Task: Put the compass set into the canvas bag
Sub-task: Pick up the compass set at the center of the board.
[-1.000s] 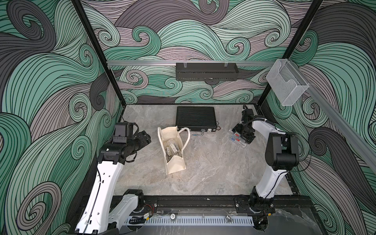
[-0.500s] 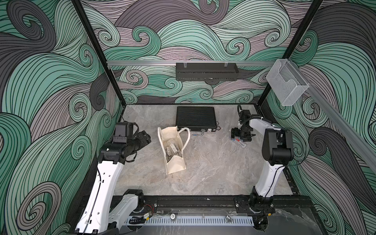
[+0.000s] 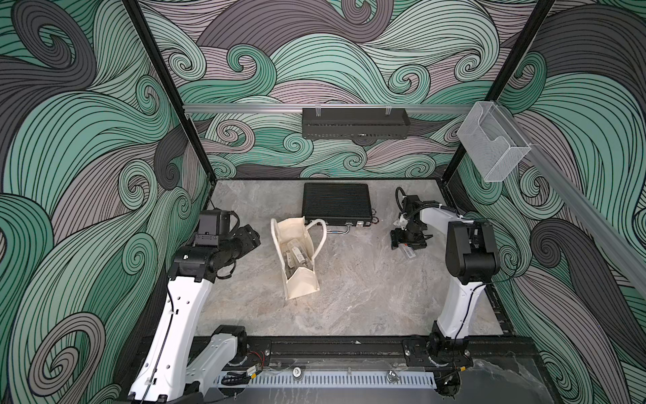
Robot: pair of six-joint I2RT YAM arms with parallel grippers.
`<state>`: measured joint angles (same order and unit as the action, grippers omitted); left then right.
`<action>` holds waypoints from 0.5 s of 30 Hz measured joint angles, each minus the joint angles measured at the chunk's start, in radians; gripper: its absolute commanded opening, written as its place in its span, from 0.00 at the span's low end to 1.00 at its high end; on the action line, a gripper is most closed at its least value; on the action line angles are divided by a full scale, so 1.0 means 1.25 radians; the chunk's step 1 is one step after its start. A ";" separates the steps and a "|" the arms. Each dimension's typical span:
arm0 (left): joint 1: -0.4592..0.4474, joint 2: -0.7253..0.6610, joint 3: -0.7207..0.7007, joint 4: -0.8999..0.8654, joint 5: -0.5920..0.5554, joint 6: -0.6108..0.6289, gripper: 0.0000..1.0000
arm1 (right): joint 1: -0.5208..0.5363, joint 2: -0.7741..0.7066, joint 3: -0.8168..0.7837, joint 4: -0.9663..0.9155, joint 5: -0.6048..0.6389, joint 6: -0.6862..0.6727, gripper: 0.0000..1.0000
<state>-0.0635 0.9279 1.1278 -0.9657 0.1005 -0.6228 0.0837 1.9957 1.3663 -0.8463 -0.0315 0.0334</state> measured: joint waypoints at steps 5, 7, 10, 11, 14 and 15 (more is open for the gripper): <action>-0.004 0.000 0.001 0.000 -0.001 0.000 0.74 | 0.021 -0.003 -0.003 0.000 0.002 0.018 0.72; -0.005 0.000 0.001 0.000 -0.001 0.000 0.74 | 0.020 -0.003 -0.003 0.000 0.009 0.029 0.70; -0.006 0.000 0.001 0.000 -0.001 0.000 0.74 | 0.019 -0.002 -0.003 -0.004 0.021 0.054 0.64; -0.006 0.000 0.001 0.000 -0.002 0.000 0.74 | 0.019 -0.001 -0.003 -0.003 0.024 0.062 0.63; -0.009 0.000 0.001 0.000 -0.003 0.000 0.74 | 0.024 -0.001 -0.005 -0.002 0.032 0.081 0.57; -0.009 0.000 0.001 0.000 -0.003 0.000 0.74 | 0.027 -0.001 -0.005 -0.002 0.035 0.085 0.57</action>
<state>-0.0746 0.9279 1.1294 -0.9661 0.0967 -0.6228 0.1177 1.9945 1.3605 -0.8486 0.0120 0.1390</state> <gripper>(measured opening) 0.737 0.583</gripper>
